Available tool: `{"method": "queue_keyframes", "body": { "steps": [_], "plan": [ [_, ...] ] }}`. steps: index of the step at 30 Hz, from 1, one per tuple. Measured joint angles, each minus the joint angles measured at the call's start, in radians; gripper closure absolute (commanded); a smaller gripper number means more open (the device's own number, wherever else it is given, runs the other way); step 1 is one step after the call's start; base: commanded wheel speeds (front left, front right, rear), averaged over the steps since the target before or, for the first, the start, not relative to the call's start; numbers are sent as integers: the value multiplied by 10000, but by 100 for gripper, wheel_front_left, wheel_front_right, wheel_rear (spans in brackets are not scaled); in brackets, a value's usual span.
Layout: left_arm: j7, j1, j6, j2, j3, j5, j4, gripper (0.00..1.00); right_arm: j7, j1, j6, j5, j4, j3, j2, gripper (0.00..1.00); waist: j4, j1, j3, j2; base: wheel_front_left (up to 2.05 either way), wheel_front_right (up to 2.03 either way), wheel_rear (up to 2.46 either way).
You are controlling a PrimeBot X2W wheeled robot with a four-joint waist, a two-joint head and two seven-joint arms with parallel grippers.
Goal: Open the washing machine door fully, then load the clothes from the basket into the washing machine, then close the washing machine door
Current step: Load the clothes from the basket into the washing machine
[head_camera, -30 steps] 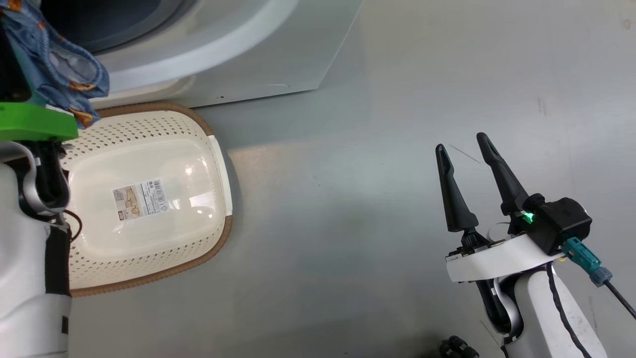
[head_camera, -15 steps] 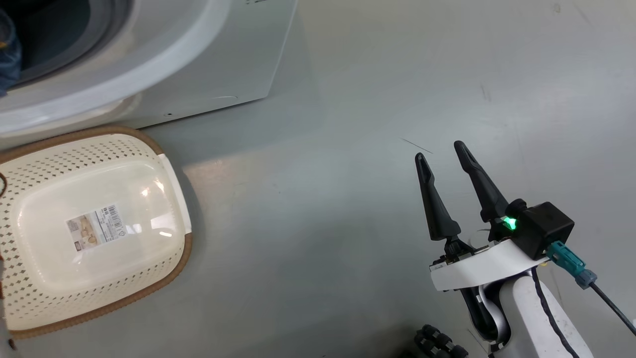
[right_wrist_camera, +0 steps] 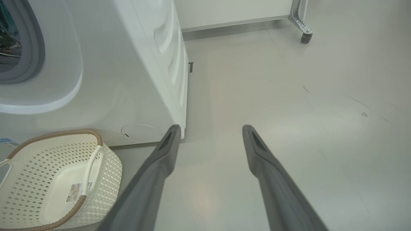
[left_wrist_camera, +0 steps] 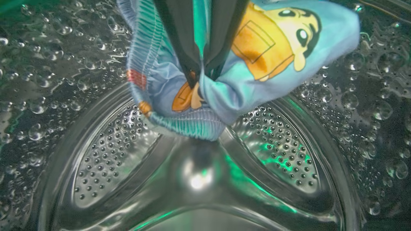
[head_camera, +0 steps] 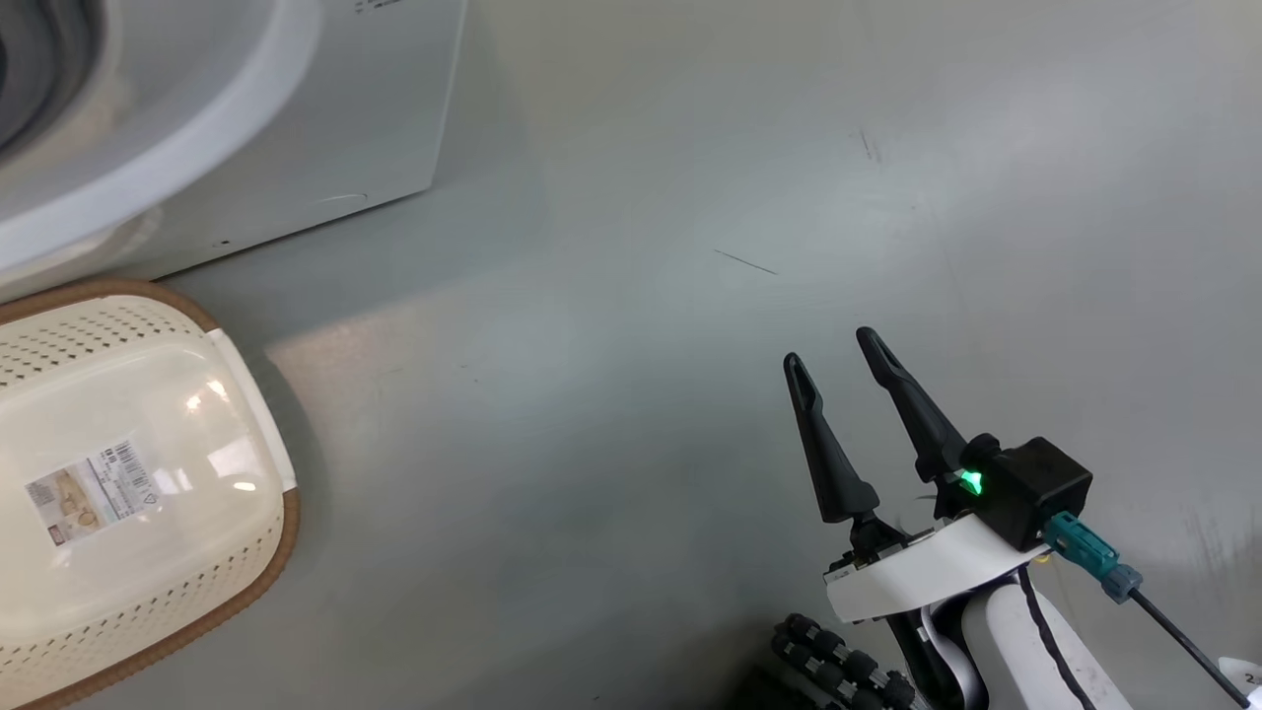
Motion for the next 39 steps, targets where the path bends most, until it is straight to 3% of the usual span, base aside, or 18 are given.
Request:
{"method": "queue_keyframes", "body": {
  "steps": [5, 13, 21, 22, 23, 25, 26, 27, 28, 39],
  "plan": [
    [21, -701, 84, 604, -33, 479, 257, 100, 0, 226, -178, 75, -27, 33, 19, 0, -345, -1, 209, 0, 0, 0, 0],
    [-67, -1002, -15, 650, -769, 1131, 1154, 100, 0, 451, -267, 75, -159, -88, 42, 0, -608, -1, 431, 0, 2, 2, 2],
    [224, -1578, -159, 1041, -1197, 1549, 2065, 98, 0, 848, -393, 56, -221, -54, 58, 0, -673, 0, 421, 0, 41, 41, 41],
    [309, -1598, -169, 1053, -1246, 1567, 2194, 75, 0, 856, -418, 56, -224, -44, 61, 0, -675, 0, 413, 0, 64, 64, 64],
    [376, -1613, -173, 1057, -1281, 1593, 2316, 64, 0, 857, -420, 56, -236, -38, 59, 0, -677, -1, 406, 0, 57, 57, 57],
    [623, -1661, -188, 1057, -1369, 1678, 2602, 53, 0, 863, -430, 56, -265, -29, 58, 0, -679, -1, 388, 0, 48, 48, 48],
    [688, -1678, -194, 1057, -1398, 1732, 2692, 44, 0, 867, -431, 56, -278, -19, 58, 0, -678, 0, 380, 0, 39, 39, 39],
    [788, -1724, -196, 1058, -1409, 1766, 2826, 18, 0, 868, -433, 56, -286, -6, 58, 0, -677, -1, 370, 0, 33, 33, 33],
    [788, -1724, -196, 1058, -1409, 1766, 2826, 0, 0, 868, -433, 56, -286, -6, 58, 0, -677, -1, 370, 0, 27, 27, 27],
    [1544, -2158, 6, 1055, -1503, 1831, 3962, 0, 0, 792, -433, 56, -305, 119, 63, 0, -645, 0, 140, 0, 4, 4, 4]
  ]
}}
